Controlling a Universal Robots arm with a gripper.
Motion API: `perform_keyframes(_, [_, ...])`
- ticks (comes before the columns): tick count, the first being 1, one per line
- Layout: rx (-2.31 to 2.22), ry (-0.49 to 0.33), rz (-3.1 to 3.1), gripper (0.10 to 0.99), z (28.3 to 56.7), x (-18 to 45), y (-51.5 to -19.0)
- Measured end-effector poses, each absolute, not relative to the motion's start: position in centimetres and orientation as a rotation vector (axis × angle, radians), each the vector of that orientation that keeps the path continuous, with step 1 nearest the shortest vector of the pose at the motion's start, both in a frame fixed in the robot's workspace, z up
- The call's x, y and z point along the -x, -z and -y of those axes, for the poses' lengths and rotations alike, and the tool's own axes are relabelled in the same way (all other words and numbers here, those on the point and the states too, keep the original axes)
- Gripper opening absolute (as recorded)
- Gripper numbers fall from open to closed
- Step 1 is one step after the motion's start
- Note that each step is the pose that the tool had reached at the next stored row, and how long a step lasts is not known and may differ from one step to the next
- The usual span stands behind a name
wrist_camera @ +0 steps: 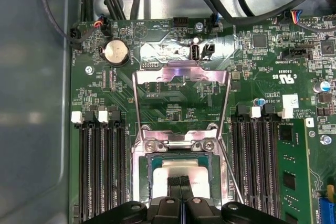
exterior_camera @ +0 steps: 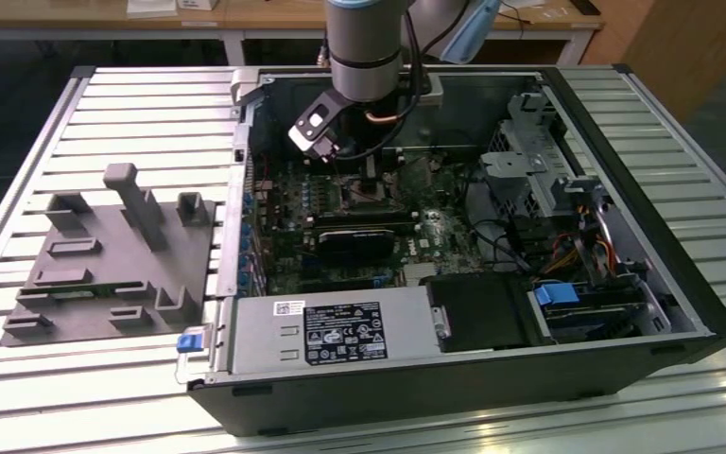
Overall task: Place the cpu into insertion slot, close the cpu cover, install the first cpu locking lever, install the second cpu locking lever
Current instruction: 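Place the cpu into insertion slot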
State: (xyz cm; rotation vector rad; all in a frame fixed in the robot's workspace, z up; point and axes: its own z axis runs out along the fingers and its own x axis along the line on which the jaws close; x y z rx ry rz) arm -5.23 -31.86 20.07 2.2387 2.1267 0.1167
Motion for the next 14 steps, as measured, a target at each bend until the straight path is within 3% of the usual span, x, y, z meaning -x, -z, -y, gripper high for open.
perform_keyframes(14, [-2.239,-0.116,-2.127,0.102,31.87,5.23,-19.85])
